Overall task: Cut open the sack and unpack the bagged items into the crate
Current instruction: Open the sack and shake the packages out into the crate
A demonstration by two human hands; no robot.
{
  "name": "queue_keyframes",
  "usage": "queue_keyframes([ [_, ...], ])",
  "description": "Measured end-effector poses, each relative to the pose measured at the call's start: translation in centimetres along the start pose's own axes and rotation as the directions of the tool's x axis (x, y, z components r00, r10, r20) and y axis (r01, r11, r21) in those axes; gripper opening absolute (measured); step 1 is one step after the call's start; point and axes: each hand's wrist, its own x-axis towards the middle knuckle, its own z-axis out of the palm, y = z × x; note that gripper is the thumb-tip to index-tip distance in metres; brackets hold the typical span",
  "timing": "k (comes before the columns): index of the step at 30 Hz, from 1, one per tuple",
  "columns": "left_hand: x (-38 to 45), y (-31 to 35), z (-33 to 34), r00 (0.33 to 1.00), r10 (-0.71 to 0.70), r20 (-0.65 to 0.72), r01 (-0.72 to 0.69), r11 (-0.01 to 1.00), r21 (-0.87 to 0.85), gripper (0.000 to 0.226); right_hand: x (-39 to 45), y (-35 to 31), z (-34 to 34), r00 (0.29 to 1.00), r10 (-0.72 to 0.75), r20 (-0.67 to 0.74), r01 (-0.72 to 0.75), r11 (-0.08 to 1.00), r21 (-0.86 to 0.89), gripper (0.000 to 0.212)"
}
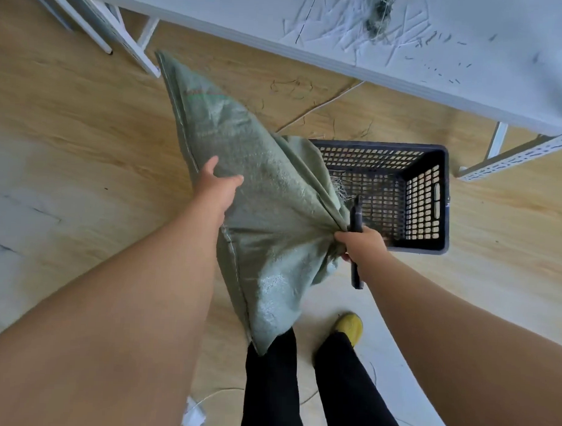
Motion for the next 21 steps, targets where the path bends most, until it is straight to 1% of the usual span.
queue_keyframes([
  [2,1.0,-0.2,0.3,1.000,-0.010,0.004,0.010,1.000,0.000,0.067,0.2,0.3,0.0,1.000,-0.009,-0.004,0.009,1.000,0.016,0.016],
  [4,1.6,-0.2,0.5,0.999,-0.039,-0.017,0.037,0.997,-0.071,0.070,0.5,0.4,-0.1,1.000,-0.006,-0.020,0.007,0.999,0.040,0.017],
  [6,1.6,-0.2,0.6,0.992,-0.047,-0.119,0.029,0.988,-0.151,0.068,0.7,0.3,-0.4,0.999,0.023,-0.042,-0.020,0.996,0.086,0.017],
  [7,1.7,-0.2,0.6,0.986,-0.047,-0.162,0.021,0.987,-0.159,0.064,0.7,0.2,-0.7,0.998,0.045,-0.052,-0.039,0.993,0.115,0.016],
  [8,1.7,-0.3,0.6,0.984,-0.052,-0.168,0.027,0.989,-0.144,0.059,0.7,0.0,-1.0,0.996,0.068,-0.058,-0.059,0.988,0.144,0.016],
  [9,1.9,-0.3,0.8,0.988,-0.064,-0.137,0.048,0.992,-0.120,0.055,0.7,-0.2,-1.2,0.994,0.088,-0.059,-0.077,0.983,0.166,0.016],
  [11,2.1,0.0,1.2,0.994,-0.110,-0.009,0.109,0.988,-0.108,0.045,0.6,-0.3,-1.7,0.993,0.105,-0.058,-0.092,0.977,0.192,0.016],
  [13,2.0,0.5,1.5,0.976,-0.185,0.114,0.198,0.974,-0.113,0.050,0.3,-0.3,-2.1,0.994,0.094,-0.048,-0.084,0.978,0.189,0.016],
  [14,2.1,0.5,1.6,0.964,-0.222,0.144,0.236,0.967,-0.093,0.057,0.2,-0.2,-2.3,0.996,0.078,-0.043,-0.070,0.983,0.168,0.018],
  [15,2.2,0.4,1.8,0.961,-0.236,0.145,0.249,0.966,-0.075,0.060,0.2,-0.1,-2.5,0.997,0.064,-0.044,-0.057,0.988,0.145,0.019],
  [16,2.4,0.1,2.0,0.967,-0.225,0.122,0.234,0.970,-0.068,0.059,0.2,0.1,-2.7,0.997,0.055,-0.047,-0.049,0.991,0.128,0.020],
  [19,2.5,-0.4,2.2,0.985,-0.169,0.016,0.170,0.977,-0.130,0.043,0.4,0.4,-3.1,0.996,0.068,-0.063,-0.058,0.988,0.141,0.022],
  [21,2.6,-0.4,2.2,0.988,-0.154,0.006,0.153,0.968,-0.198,0.030,0.5,0.6,-3.3,0.994,0.086,-0.073,-0.072,0.982,0.173,0.023],
])
